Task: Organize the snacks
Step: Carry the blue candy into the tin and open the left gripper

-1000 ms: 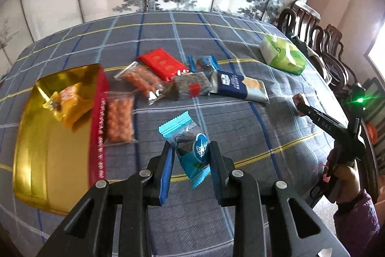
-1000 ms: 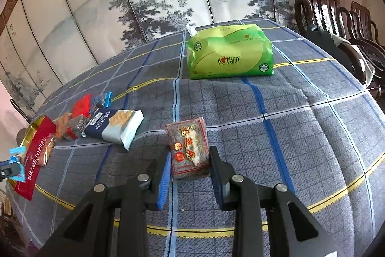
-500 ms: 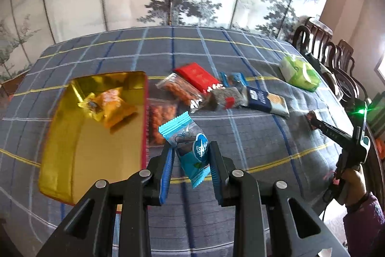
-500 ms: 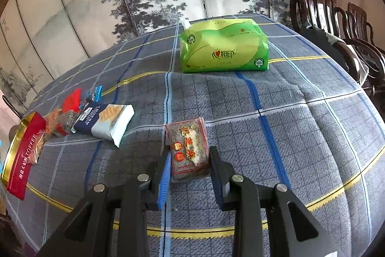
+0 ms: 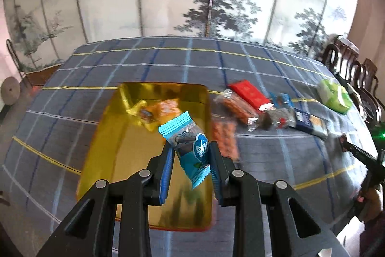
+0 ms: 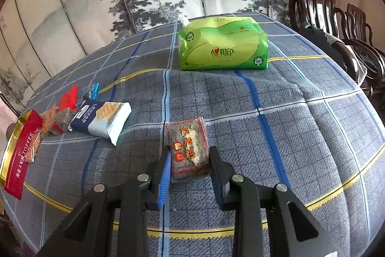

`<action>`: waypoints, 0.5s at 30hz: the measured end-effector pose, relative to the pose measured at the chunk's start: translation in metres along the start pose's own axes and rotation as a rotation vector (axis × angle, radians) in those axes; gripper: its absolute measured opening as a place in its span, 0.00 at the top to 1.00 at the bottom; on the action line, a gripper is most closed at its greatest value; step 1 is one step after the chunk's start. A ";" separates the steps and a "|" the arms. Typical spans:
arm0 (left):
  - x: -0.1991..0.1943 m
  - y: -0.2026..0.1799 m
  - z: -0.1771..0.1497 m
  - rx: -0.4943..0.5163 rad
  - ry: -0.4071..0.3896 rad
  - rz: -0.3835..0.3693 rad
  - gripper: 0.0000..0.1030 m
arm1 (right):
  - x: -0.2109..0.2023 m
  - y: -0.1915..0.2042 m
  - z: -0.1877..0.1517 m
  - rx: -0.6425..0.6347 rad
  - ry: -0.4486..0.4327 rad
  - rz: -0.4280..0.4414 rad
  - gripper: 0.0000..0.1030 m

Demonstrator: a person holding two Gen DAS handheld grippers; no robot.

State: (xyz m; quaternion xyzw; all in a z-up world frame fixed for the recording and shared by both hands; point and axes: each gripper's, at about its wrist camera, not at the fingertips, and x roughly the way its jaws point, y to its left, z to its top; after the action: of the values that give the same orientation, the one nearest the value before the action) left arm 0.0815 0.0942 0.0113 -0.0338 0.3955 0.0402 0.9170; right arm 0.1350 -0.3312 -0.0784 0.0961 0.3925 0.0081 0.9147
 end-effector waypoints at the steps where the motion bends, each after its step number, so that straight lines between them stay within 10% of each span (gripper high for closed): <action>1: 0.002 0.004 0.000 -0.004 -0.001 0.011 0.75 | 0.001 0.000 0.000 -0.001 0.001 -0.002 0.71; 15: 0.034 0.059 -0.007 -0.054 0.010 0.127 0.75 | 0.002 0.002 -0.001 -0.012 0.009 -0.025 0.71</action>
State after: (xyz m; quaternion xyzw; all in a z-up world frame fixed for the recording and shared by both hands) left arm 0.0942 0.1537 -0.0198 -0.0336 0.4003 0.1088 0.9093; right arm 0.1361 -0.3289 -0.0803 0.0857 0.3979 -0.0007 0.9134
